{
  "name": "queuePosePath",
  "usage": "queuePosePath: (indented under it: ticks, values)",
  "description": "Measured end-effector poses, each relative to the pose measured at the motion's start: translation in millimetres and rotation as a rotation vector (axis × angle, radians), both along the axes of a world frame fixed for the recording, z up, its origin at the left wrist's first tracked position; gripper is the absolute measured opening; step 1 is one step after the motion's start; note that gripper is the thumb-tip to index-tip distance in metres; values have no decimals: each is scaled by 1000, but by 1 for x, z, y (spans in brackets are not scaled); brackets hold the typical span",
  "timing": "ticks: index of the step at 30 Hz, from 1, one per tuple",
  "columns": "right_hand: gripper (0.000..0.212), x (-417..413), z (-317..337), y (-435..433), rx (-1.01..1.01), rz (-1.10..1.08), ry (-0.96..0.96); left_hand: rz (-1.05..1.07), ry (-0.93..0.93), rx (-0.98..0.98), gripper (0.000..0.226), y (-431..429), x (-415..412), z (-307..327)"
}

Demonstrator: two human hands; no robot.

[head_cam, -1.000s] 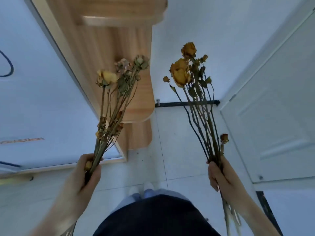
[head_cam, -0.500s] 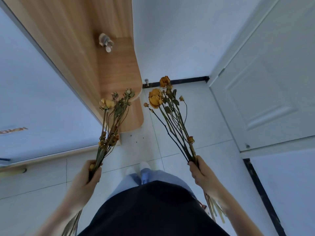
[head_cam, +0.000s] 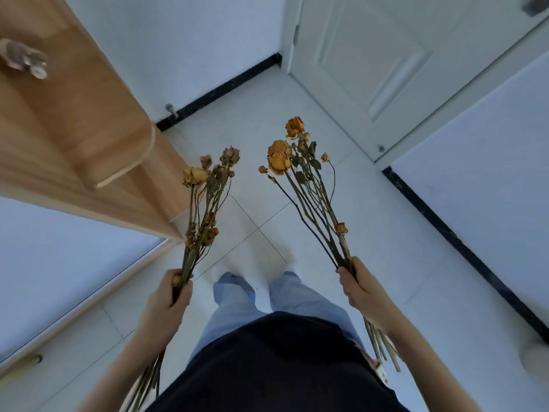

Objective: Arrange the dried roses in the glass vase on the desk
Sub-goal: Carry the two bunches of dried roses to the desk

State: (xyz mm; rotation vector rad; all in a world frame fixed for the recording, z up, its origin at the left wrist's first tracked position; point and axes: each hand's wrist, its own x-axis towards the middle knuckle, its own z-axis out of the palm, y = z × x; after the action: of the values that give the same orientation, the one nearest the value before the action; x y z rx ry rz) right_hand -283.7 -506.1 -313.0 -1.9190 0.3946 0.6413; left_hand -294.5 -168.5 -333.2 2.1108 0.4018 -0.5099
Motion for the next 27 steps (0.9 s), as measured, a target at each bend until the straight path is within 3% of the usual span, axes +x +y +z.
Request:
queuePosePath:
  ticks: [8,16,27]
  values:
    - [19,-47,-20,-105,-37,-187,30,-170,8,25,10,-106,24,-12]
    - [19,-107,-14,-208,-60,-490,61,-472,-56,30,5,-250,61,-14]
    - [21,-162,-18,-258,-53,-1049,85,-1097,-35,-6,11,-431,140,-13]
